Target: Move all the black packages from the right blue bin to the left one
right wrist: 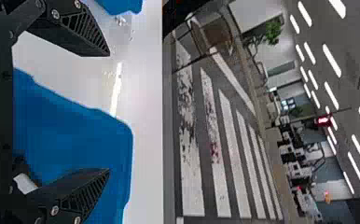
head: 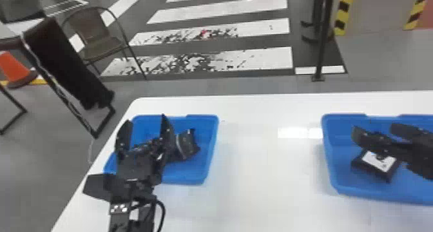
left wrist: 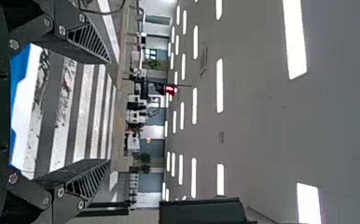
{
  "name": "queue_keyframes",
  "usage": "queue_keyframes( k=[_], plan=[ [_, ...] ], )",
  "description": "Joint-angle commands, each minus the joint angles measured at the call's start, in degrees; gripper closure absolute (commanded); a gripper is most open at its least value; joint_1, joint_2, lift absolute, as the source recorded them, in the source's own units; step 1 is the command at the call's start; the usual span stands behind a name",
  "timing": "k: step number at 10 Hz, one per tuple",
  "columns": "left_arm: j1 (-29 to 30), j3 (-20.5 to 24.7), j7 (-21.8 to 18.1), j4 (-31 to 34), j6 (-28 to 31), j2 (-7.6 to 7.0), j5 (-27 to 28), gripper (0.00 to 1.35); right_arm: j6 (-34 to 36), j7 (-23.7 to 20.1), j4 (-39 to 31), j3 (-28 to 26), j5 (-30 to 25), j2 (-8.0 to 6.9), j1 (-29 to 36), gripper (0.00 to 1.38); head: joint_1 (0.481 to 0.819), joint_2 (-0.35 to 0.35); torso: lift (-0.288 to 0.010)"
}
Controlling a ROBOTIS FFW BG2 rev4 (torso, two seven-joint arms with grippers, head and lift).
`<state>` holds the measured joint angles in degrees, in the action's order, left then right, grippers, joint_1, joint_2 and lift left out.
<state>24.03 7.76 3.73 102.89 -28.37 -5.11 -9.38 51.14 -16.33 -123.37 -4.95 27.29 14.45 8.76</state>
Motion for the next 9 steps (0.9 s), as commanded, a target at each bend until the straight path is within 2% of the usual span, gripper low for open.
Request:
queue_keyframes(
  k=[1, 3, 4, 7, 9],
  plan=[
    [1.84, -1.13, 0.05, 3.35, -1.59, 0.36, -0.56, 0.24, 5.25, 3.06, -7.05, -4.54, -2.96, -1.27, 4.88, 0.16, 0.695, 0.212, -0.154],
    [4.65, -1.36, -0.04, 5.6, -2.58, 0.89, -1.47, 0.26, 4.82, 10.97, -10.85, -5.45, -4.33, -1.97, 10.93, 0.16, 0.695, 0.129, -0.154],
    [5.07, -1.81, 0.05, 5.6, -2.58, 0.89, -2.16, 0.26, 1.59, 12.28, -7.48, -5.91, -3.87, -2.68, 11.07, 0.16, 0.695, 0.104, -0.154],
    [4.37, -3.19, 0.05, 6.3, -2.86, 0.62, -2.96, 0.28, -3.19, 12.64, 4.34, -2.71, -4.78, -3.2, 4.18, 0.16, 0.695, 0.064, -0.154],
    [4.65, -3.99, -0.04, 6.3, -2.58, 0.45, -3.76, 0.28, -4.32, 12.64, 9.68, -0.2, -5.35, -3.29, 0.38, 0.16, 0.695, 0.068, -0.154]
  ],
)
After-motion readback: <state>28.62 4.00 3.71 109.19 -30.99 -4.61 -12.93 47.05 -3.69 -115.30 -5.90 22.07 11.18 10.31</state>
